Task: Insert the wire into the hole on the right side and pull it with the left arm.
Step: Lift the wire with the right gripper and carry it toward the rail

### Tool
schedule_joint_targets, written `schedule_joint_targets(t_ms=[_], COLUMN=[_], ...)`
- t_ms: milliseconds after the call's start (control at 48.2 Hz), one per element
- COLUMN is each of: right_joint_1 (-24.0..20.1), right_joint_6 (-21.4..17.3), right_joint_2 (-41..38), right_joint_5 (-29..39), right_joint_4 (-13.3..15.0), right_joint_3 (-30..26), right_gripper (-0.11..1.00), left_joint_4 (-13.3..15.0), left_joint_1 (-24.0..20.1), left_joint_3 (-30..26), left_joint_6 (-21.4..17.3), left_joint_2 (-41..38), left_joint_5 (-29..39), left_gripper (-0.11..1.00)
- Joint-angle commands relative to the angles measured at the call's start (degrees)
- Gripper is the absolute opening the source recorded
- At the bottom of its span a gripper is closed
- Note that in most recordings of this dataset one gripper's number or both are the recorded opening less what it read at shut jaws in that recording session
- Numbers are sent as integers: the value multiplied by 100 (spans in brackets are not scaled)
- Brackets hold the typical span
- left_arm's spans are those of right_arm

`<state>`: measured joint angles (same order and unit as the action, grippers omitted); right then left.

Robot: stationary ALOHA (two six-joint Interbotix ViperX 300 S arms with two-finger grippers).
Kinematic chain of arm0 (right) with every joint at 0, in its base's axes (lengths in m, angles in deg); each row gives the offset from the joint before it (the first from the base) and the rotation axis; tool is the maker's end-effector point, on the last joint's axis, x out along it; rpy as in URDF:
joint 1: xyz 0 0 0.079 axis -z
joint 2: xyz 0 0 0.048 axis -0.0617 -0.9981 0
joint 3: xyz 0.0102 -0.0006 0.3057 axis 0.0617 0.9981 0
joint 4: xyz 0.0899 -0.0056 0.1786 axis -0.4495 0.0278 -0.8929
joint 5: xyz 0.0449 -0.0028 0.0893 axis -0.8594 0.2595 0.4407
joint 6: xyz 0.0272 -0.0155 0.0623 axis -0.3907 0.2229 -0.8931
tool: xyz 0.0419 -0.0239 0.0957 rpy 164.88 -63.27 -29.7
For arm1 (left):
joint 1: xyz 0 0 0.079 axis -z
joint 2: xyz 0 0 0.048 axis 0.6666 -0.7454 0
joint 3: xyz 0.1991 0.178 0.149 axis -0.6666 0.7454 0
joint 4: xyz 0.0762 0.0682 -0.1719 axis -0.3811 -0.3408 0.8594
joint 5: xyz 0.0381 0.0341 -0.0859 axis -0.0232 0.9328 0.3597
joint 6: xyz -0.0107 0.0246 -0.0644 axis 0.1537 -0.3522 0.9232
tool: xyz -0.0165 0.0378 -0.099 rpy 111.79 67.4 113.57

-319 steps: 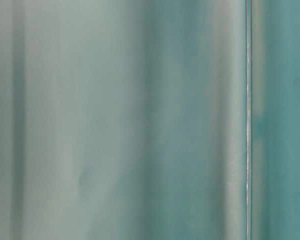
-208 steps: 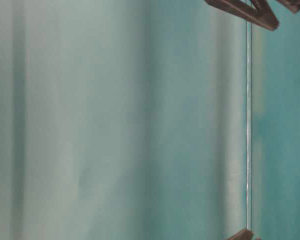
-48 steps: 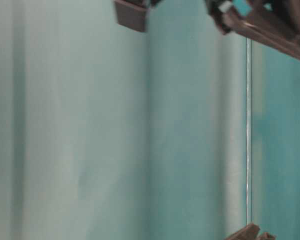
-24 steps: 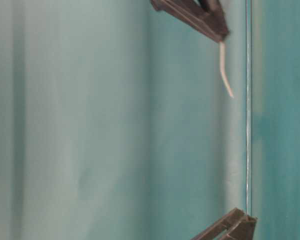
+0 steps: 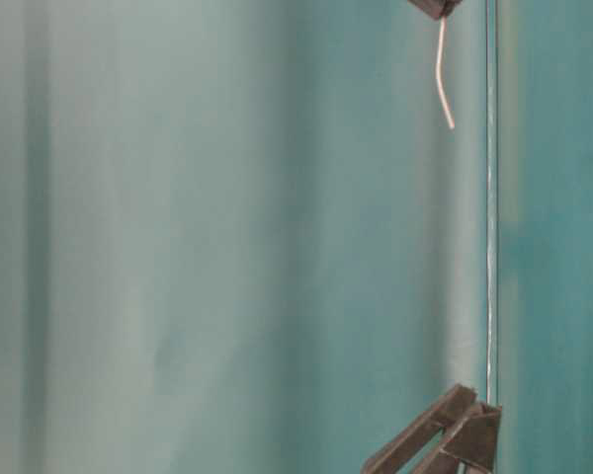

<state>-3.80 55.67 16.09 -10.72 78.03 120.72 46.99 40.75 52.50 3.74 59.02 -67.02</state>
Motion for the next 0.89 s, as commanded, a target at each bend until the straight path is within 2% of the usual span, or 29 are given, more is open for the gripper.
schedule_joint_targets(t_ms=[0,166,269,415,518,580,643,808,871], right_joint_1=[-105,-343,-431,-606,-835,-1046,-1336,-2101,-2373], right_joint_6=[0,26,35,97,281,475,765,1591,1881], right_joint_2=[-26,-237,-527,-1011,-1336,-1503,-1670,-1978,-2083], right_joint_5=[-360,-1125,-1521,-1802,-2057,-2259,-2496,-3015,-3120], right_joint_4=[-9,-18,-88,-413,-756,-1063,-1529,-2979,-3445], right_joint_3=[44,167,229,229,202,202,202,97,9], right_gripper=[2,2,2,2,2,2,2,2,2], left_joint_4=[18,18,9,18,18,18,18,44,62], left_joint_1=[105,220,378,483,536,589,642,800,853], left_joint_3=[44,158,123,132,132,123,97,44,18], left_joint_6=[105,466,519,519,519,527,527,527,536], left_joint_2=[-123,-466,-703,-1046,-1318,-1459,-1600,-1846,-1898], left_joint_5=[-571,-1178,-1485,-1986,-2399,-2602,-2804,-3103,-3146], left_gripper=[93,93,93,93,93,93,93,93,93])
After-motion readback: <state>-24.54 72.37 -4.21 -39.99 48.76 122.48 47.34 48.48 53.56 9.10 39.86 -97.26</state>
